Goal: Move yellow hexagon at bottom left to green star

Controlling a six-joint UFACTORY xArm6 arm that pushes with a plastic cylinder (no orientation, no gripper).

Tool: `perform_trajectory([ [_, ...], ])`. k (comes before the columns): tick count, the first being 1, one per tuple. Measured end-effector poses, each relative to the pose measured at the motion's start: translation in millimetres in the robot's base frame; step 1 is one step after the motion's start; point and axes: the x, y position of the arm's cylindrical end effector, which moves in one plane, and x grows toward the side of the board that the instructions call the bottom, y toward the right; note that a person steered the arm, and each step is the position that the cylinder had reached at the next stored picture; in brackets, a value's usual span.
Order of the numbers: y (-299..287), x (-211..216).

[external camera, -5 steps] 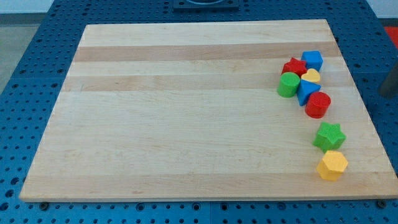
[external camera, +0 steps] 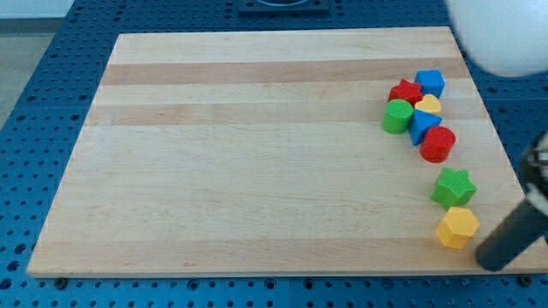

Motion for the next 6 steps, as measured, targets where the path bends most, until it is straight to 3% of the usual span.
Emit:
perform_trajectory([
  [2, -18, -4],
  [6, -51, -106],
])
